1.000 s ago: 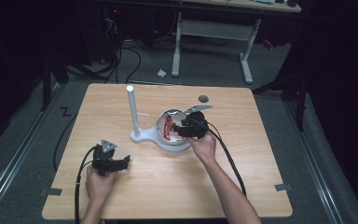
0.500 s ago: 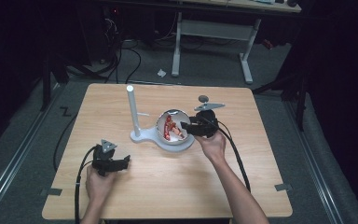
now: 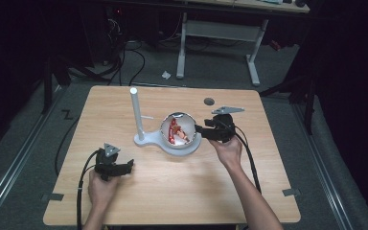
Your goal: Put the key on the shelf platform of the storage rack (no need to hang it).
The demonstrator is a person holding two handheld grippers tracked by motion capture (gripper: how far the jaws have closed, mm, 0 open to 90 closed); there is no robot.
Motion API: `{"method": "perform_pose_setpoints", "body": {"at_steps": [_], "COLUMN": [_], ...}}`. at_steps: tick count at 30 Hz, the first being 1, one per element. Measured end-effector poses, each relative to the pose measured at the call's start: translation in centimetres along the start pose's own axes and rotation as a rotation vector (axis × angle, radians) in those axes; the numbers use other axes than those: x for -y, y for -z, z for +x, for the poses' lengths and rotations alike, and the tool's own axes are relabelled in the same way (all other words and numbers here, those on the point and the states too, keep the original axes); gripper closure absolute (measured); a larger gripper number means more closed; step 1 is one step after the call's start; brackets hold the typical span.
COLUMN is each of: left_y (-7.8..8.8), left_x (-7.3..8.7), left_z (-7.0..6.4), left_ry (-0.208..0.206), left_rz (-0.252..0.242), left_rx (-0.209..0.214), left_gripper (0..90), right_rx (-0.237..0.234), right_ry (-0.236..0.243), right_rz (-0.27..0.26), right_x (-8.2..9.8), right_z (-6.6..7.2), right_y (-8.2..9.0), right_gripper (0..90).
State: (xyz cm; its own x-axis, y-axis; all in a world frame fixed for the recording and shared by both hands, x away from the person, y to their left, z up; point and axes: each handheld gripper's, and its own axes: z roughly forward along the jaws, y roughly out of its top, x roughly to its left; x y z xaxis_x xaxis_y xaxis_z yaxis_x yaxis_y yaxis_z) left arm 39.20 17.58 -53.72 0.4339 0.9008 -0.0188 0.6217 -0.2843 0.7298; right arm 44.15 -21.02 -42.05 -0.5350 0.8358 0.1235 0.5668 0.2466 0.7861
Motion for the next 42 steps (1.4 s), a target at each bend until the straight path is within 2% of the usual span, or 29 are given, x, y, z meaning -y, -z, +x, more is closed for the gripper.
{"method": "perform_pose_setpoints", "body": {"at_steps": [15, 21, 27, 35, 42], "left_y": [0.0, 0.0, 0.0, 0.0, 0.0], "left_x": [0.0, 0.0, 0.0, 0.0, 0.0], "left_z": [0.0, 0.0, 0.0, 0.0, 0.0], "left_ry": [0.001, 0.001, 0.0, 0.001, 0.001], "left_rz": [-0.001, -0.001, -0.001, -0.001, -0.001], "left_rx": [-0.001, 0.0, 0.0, -0.001, -0.001], "left_gripper": [16.5, 16.5, 16.5, 16.6, 16.6], "right_rx": [0.023, 0.041, 0.062, 0.076, 0.082], "right_ry": [-0.004, -0.006, 0.006, -0.03, -0.043], "right_rz": [-0.043, -0.043, -0.054, -0.07, -0.102], "right_x": [0.0, 0.2, 0.6, 1.5, 1.7], "right_z": [-0.9, -1.1, -1.1, -2.2, -2.6], "right_y": [3.1, 3.9, 4.6, 6.2, 7.9], "right_gripper": [43.5, 41.6, 43.4, 43.9, 44.3]}}
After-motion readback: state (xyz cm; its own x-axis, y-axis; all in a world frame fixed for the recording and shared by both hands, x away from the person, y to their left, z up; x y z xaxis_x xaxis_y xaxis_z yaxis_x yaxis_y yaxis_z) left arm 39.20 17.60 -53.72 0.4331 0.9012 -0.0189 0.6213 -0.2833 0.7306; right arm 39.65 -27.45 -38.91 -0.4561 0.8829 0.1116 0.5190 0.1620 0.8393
